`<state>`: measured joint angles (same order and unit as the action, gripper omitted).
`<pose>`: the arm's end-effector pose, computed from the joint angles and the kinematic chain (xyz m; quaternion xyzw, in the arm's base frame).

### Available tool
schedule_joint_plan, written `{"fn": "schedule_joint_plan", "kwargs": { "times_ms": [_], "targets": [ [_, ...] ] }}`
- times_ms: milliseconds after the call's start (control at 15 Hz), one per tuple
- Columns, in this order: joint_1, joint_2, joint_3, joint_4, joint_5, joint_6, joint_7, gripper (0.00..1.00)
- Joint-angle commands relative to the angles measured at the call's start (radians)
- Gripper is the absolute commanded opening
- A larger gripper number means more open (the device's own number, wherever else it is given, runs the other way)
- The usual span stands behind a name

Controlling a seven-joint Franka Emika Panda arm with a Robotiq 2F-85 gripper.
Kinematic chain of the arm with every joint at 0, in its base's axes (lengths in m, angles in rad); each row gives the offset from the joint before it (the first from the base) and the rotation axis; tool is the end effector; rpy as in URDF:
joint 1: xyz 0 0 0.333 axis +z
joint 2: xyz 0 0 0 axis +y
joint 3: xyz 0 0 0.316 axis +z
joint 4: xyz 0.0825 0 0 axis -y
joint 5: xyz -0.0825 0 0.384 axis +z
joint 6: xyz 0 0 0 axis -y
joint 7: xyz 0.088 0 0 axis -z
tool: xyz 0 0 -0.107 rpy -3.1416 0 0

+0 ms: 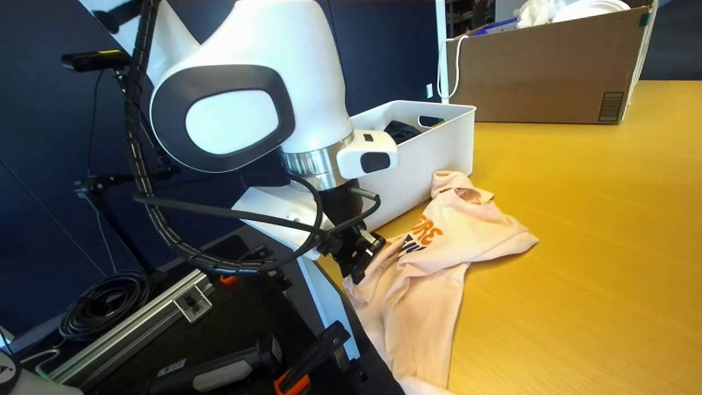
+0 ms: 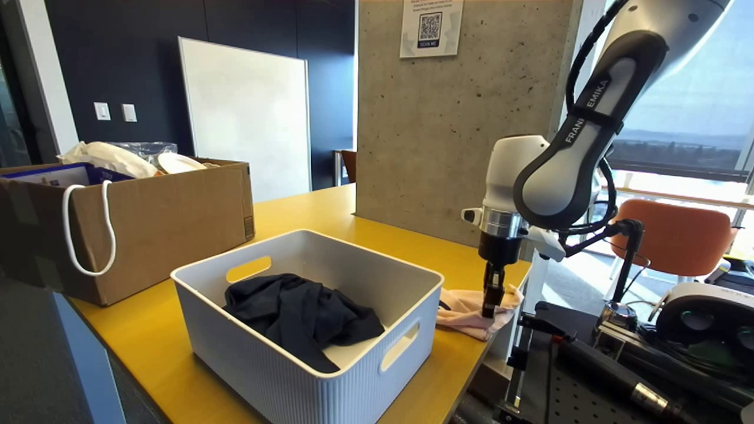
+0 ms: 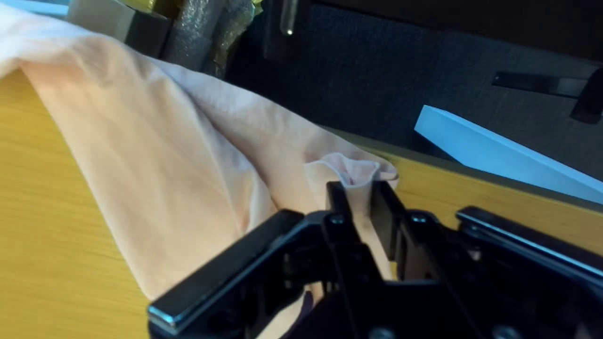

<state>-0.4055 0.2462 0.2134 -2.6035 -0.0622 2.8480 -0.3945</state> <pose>0.4289 -0.0743 0.1709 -0.9917 -0.1274 -0.0074 0.0153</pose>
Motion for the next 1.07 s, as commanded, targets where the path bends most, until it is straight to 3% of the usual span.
{"fn": "schedule_joint_plan", "kwargs": {
  "times_ms": [0,467,800,1000],
  "targets": [
    [0.070,-0.046,-0.079,0.006,0.065,-0.055,-0.005,0.51],
    [0.064,0.019,-0.144,0.126,0.189,-0.030,-0.031,0.99],
    [0.002,0.139,-0.091,0.298,0.367,0.013,-0.070,1.00],
    [-0.025,0.211,-0.084,0.402,0.387,0.007,-0.070,1.00]
  ]
}}
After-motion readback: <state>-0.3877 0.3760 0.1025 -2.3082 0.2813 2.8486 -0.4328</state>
